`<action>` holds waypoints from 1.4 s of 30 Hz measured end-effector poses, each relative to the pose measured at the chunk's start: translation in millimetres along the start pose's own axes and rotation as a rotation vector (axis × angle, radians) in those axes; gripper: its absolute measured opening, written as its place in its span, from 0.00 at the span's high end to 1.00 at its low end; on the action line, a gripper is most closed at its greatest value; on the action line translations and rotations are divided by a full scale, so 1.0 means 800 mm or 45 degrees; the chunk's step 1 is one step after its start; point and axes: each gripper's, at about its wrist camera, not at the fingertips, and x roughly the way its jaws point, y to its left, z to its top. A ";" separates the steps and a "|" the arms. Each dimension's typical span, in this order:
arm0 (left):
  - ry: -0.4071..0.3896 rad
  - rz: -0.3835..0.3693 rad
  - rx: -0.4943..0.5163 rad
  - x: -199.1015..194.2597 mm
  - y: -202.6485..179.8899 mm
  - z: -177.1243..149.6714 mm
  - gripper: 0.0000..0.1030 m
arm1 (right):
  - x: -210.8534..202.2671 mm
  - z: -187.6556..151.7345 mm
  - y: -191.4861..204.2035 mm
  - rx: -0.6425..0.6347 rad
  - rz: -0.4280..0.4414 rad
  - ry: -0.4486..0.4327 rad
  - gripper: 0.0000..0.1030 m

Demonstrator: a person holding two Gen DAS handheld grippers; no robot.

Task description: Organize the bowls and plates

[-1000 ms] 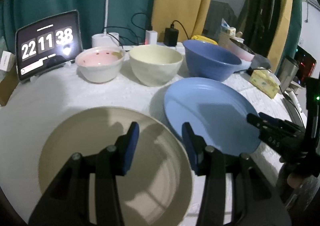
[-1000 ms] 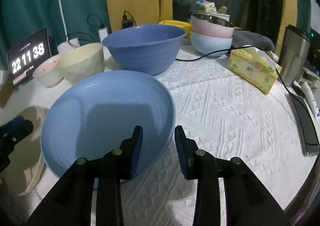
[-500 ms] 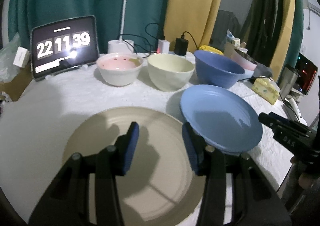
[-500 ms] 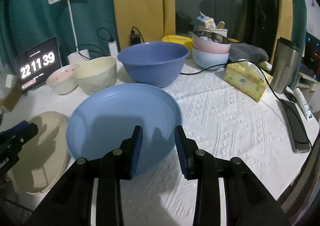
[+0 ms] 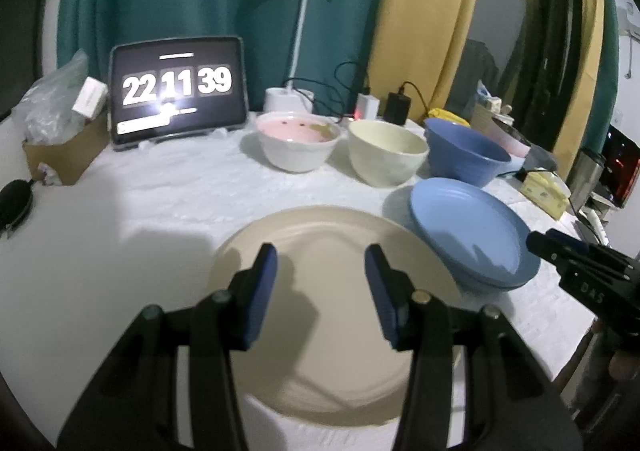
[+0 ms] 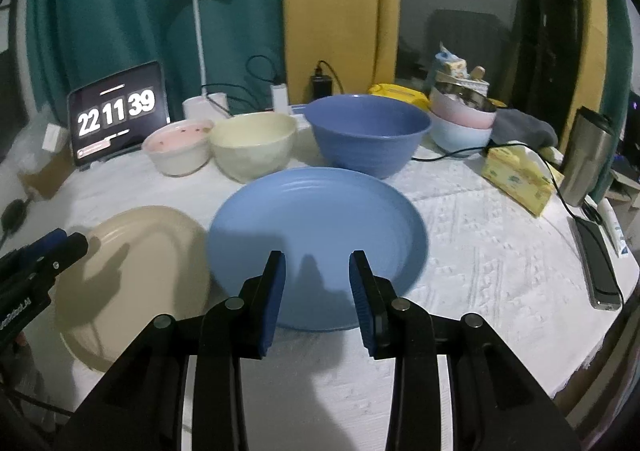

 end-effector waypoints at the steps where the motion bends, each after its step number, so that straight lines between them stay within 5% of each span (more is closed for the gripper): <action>1: -0.001 0.004 -0.004 -0.002 0.004 -0.001 0.54 | -0.001 0.000 0.006 -0.008 0.005 0.000 0.66; 20: 0.055 0.094 -0.094 -0.003 0.087 -0.031 0.54 | 0.026 -0.024 0.106 -0.104 0.146 0.103 0.66; 42: 0.256 0.098 -0.054 0.036 0.078 -0.040 0.54 | 0.041 -0.029 0.104 -0.063 0.195 0.143 0.66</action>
